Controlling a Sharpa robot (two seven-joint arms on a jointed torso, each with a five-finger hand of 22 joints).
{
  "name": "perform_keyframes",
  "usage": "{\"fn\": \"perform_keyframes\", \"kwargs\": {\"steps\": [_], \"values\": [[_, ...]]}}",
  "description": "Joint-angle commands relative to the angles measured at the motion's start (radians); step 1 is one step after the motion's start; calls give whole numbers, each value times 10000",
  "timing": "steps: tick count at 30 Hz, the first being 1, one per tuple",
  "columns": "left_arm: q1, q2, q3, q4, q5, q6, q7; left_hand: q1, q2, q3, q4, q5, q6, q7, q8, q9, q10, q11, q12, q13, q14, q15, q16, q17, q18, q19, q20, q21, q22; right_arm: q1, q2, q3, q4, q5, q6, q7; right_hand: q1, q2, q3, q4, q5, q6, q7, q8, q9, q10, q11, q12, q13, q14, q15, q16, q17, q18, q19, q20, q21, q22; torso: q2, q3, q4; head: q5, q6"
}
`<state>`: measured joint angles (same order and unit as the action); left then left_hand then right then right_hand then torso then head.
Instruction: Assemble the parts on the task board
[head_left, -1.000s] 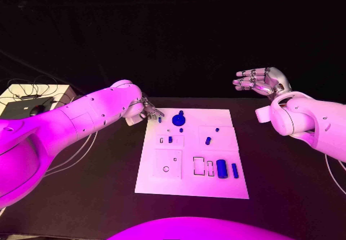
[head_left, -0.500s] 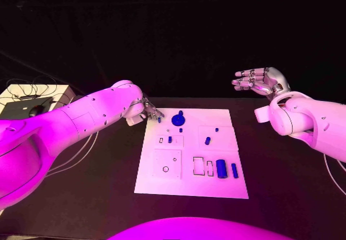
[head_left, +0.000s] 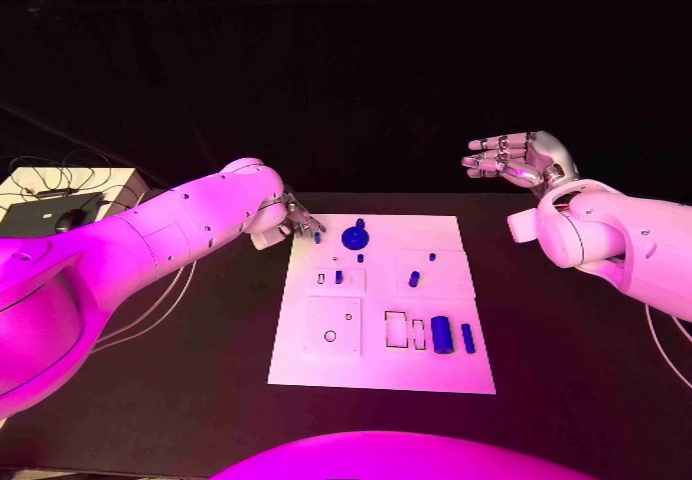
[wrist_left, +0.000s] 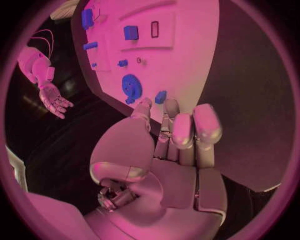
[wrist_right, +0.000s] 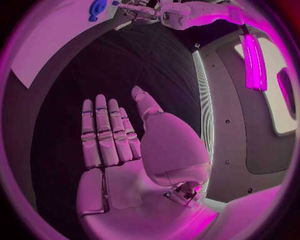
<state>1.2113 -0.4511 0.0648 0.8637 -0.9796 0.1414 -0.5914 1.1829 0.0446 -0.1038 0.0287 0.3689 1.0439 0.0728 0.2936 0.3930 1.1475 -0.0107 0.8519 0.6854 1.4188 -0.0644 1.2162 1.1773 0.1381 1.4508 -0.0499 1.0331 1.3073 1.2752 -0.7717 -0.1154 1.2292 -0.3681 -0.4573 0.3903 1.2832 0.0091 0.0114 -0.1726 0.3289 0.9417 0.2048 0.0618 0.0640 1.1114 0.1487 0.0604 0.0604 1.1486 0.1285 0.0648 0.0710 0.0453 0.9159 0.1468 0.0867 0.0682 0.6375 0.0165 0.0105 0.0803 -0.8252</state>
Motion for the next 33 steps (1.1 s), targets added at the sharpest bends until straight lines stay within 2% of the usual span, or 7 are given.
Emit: {"fn": "perform_keyframes", "kwargs": {"steps": [1, 7, 17, 26, 33], "values": [[8, 32, -6, -38, 99, 194, 131, 88, -33, 208, -92, 9, 79, -40, -57, 15, 22, -36, -64, 15, 41, -37, 58, 26, -96, 60, -26, 40, 977, 9, -1, 7, 17, 13, 35, 64, 27, -2, 46, 9, 36, -28, 25, 4, 0, -48, 9, 16, -12, -81, 5, -28, -12, -100, -65, -9, -5, 4, -3, 5, 9, -10, -1], [5, 75, -34, -110, 138, 249, 138, 91, -72, 534, -271, 7, 113, -59, -89, 15, 27, -54, -84, 30, 41, -44, 57, 42, -109, 67, -40, 38, 996, 9, 1, 7, 25, 13, 35, 67, 27, -2, 46, 9, 36, -28, 25, 4, 0, -48, 9, 16, -12, -81, 5, -28, -12, -100, -65, -9, -5, 4, 1, -1, 1, -7, 1], [-2, 130, -98, -169, 192, 240, 154, 37, -119, 587, -292, 0, 138, -64, -93, 17, 42, -57, -83, 38, 53, -47, 73, 62, -114, 71, -46, 45, 1007, 9, -1, 7, 36, 13, 34, 69, 27, -2, 46, 9, 36, -28, 25, 4, 0, -48, 9, 16, -12, -81, 5, -28, -12, -100, -65, -9, -5, 4, 8, 2, -6, -8, -24], [-3, 114, -111, -146, 215, 204, 164, 6, -119, 620, -275, 16, 143, -69, -102, 16, 53, -62, -87, 41, 59, -52, 74, 68, -121, 83, -52, 70, 1020, 9, 11, 7, 27, 13, 34, 68, 27, -2, 46, 9, 36, -28, 25, 4, 0, -48, 9, 16, -12, -81, 5, -28, -12, -100, -65, -9, -5, 4, 2, 7, 11, -15, -43], [-2, 79, -113, -148, 275, 249, 177, 86, -19, 1467, -309, 52, 136, -72, -236, -69, 17, -84, -149, 34, 56, -74, 77, 91, -131, 81, -68, 64, 1035, 9, 16, 7, 18, 13, 30, 68, 27, -2, 46, 9, 36, -28, 25, 4, 0, -48, 9, 16, -12, -81, 5, -28, -12, -100, -65, -9, -5, 4, -2, 1, 10, -20, -45]]}}
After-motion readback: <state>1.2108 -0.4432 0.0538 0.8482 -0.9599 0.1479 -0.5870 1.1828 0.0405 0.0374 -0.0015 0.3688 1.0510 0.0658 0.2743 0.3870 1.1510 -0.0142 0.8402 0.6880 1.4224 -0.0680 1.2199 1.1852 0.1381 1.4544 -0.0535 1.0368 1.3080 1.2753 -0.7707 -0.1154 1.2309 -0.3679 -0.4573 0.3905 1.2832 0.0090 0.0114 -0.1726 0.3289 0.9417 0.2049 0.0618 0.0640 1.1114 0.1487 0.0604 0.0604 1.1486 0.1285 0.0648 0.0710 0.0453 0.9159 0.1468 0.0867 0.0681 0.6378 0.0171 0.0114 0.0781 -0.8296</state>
